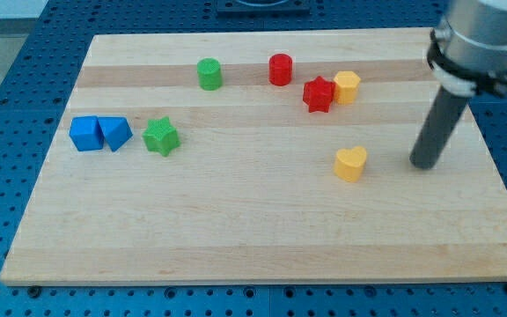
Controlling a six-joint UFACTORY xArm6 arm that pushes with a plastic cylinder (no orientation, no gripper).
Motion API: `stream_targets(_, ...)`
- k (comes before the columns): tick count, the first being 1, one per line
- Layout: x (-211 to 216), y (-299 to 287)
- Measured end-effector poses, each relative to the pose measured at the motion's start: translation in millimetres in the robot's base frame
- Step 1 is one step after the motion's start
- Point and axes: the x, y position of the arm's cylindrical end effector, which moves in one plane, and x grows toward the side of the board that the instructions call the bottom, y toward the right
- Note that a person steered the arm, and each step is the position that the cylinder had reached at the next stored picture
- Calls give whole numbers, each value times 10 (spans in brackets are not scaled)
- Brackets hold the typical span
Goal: Make a diagonal line with the red star yellow hexagon and yellow heart
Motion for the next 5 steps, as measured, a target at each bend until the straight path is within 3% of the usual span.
stream_targets(1,296,-432)
stream_targets(3,-297,-917)
stream_targets(5,-185,-1212)
